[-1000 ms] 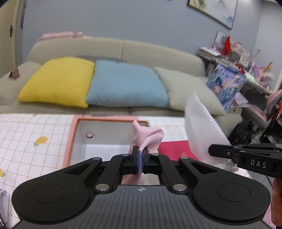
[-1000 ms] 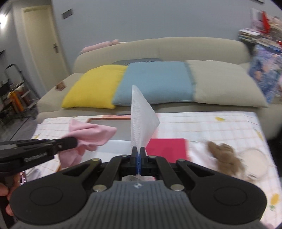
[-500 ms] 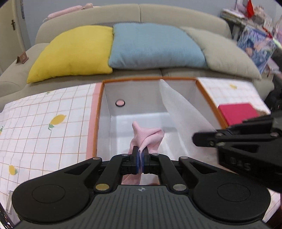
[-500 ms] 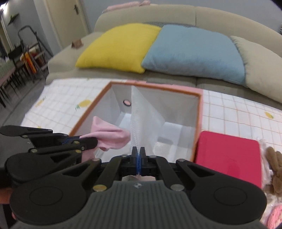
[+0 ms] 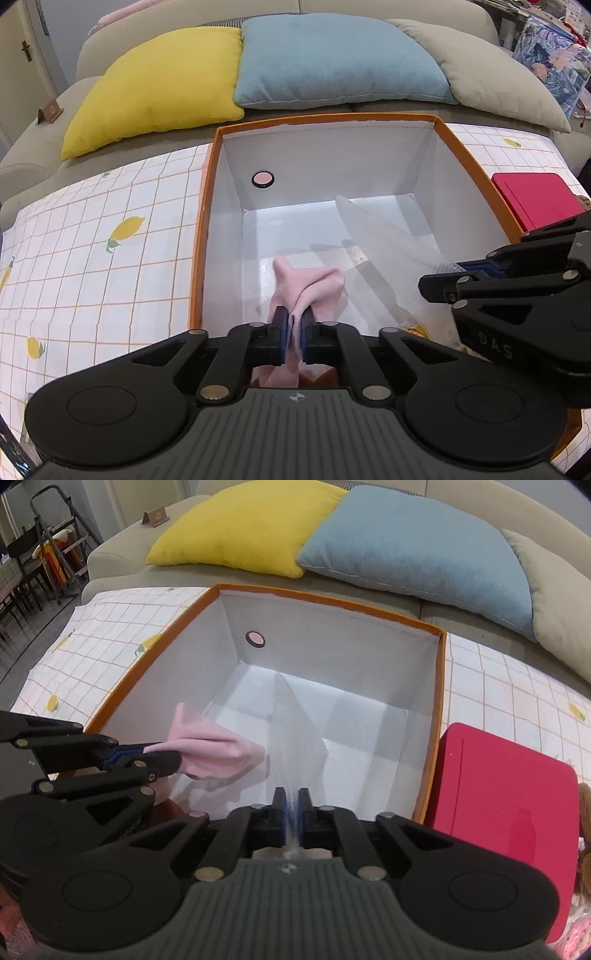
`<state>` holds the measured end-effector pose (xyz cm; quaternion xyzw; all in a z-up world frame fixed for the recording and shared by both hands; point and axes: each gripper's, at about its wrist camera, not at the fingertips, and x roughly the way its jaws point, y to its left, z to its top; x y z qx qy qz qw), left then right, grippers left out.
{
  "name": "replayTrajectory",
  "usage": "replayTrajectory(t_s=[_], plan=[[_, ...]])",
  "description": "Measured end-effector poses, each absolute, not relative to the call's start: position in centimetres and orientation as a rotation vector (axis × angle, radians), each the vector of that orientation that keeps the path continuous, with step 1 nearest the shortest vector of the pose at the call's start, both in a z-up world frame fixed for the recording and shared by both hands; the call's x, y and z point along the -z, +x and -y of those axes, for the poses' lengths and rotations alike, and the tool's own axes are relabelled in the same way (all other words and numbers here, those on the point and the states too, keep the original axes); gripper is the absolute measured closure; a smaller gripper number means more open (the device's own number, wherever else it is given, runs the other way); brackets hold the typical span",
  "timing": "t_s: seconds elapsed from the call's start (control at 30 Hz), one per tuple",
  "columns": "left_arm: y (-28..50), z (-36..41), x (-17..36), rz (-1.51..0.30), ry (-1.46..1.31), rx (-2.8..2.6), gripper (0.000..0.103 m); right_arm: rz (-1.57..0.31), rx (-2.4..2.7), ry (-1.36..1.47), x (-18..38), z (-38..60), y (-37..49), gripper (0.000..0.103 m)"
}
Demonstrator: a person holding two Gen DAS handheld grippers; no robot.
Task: Organize soft objects
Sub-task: 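Carry pink cloth and mesh bag into the orange box and release both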
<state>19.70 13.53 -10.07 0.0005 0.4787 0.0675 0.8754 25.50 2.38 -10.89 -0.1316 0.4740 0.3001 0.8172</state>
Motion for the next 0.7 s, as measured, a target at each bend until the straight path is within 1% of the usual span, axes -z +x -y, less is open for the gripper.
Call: replayTrajectory(t_s=[0.07,0.13,0.17,0.2,0.23,0.27,0.3,0.33,0.53,0.7], plan=[[19.6,-13.7,9.9,-0.994,-0.006,-0.146,0.090,-0.999,-0.645,-0.288,10.6,-2.4,25.5,0.096],[19.5,-13.7,9.5,-0.983,-0.008,-0.150,0.079,-0.991,-0.647,-0.298,10.3,-2.3,25.5,0.094],[19.3,-13.7,9.3,-0.977,-0.012,-0.151,0.075,-0.984,-0.650,-0.300,10.1,-2.3,25.4,0.090],[19.1,-13.8,8.9,-0.967,-0.018,-0.153,0.068,-0.975,-0.654,-0.300,9.8,-2.2,25.3,0.086],[19.0,-13.8,8.6,-0.961,-0.022,-0.151,0.063,-0.961,-0.656,-0.303,9.4,-2.1,25.1,0.076],[18.7,-13.7,8.2,-0.952,-0.025,-0.149,0.060,-0.946,-0.657,-0.309,9.0,-2.1,25.0,0.069],[18.5,-13.7,7.8,-0.941,-0.028,-0.146,0.054,-0.930,-0.657,-0.318,8.6,-2.0,24.8,0.068],[18.3,-13.6,7.5,-0.931,-0.029,-0.145,0.051,-0.914,-0.659,-0.328,8.1,-1.8,24.5,0.067],[16.6,-13.1,5.2,-0.861,-0.046,-0.130,0.036,-0.847,-0.672,-0.326,5.3,-0.2,23.4,0.061],[14.4,-12.4,2.4,-0.751,-0.073,-0.123,0.034,-0.775,-0.662,-0.296,2.3,2.2,21.6,0.057]])
